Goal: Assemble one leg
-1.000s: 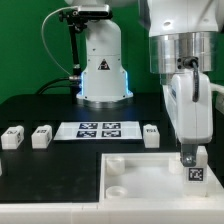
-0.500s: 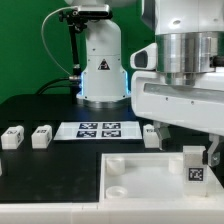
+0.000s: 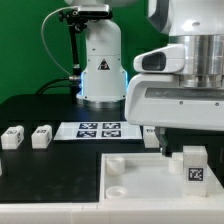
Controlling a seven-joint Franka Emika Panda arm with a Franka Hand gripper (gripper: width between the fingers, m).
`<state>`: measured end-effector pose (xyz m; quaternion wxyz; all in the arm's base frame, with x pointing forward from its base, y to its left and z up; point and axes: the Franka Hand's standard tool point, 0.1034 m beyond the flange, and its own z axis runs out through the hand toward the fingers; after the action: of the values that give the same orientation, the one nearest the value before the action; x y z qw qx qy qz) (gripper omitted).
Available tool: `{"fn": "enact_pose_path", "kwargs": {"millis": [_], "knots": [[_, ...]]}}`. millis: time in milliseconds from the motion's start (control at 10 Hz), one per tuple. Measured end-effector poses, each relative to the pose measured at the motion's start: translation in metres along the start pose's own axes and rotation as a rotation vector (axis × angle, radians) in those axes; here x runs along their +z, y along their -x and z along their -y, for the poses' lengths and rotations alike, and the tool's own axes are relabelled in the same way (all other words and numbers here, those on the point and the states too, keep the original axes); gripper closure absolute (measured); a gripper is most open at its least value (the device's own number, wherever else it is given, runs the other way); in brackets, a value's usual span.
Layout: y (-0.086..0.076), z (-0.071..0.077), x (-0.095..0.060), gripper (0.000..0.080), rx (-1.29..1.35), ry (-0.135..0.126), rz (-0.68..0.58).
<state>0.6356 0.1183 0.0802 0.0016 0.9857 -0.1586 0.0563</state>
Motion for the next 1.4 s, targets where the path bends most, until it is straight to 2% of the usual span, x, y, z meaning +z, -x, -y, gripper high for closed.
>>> {"fn": "enact_pose_path", "kwargs": {"millis": [100,200,300,400,500,700,900,1000,1100,1200,1300,1400], "knots": [[0.0001,0.0001,0.0001,0.0175,0.0,0.0,0.0],[0.0002,0.0001,0.0002,0.036,0.017,-0.001,0.001],[0.0009,0.0014,0.0003,0.036,0.173,-0.007,0.004],[0.0008,0.0012,0.0003,0.051,0.25,-0.008,0.005],[0.0008,0.0011,0.0003,0.0508,0.299,-0.008,0.005],[-0.0014,-0.0013,-0.0018,0.0508,0.671,-0.001,0.033],[-0.0058,-0.0017,0.0003,0.0508,1.23,0.029,0.102],[-0.0054,0.0012,0.0014,0.0508,1.468,0.035,0.116],[-0.0067,0.0042,0.0019,0.0507,1.616,0.061,0.122],[-0.0082,0.0056,0.0018,0.0507,1.608,0.092,0.137],[-0.0085,0.0049,0.0019,0.0507,1.623,0.101,0.139],[-0.0084,0.005,0.0018,0.0506,1.586,0.098,0.14]]}}
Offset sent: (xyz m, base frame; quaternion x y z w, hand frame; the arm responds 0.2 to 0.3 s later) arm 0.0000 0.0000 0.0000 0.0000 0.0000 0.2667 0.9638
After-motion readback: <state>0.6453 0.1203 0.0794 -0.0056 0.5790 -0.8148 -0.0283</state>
